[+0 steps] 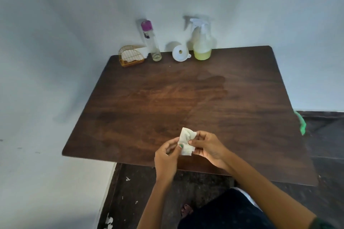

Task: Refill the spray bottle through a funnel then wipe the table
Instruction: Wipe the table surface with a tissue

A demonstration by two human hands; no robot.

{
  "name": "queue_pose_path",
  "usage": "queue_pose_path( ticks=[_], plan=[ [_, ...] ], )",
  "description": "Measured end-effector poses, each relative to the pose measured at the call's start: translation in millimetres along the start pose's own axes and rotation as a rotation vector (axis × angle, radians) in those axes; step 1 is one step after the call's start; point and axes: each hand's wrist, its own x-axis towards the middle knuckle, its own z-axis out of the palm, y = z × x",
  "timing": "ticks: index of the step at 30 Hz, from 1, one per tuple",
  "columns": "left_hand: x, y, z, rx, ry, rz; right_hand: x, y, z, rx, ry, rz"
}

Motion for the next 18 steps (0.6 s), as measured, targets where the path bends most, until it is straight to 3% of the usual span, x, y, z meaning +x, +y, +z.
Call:
queue_pose_path(
  ticks=[10,18],
  plan=[
    [40,39,191,0.101,-0.152,-0.009,-4,-85,-159,0.135,0.258,-0.148],
    [70,66,378,0.154,-0.362,-0.025,1,-145,-316,0.420,0.487,-0.174]
  ],
)
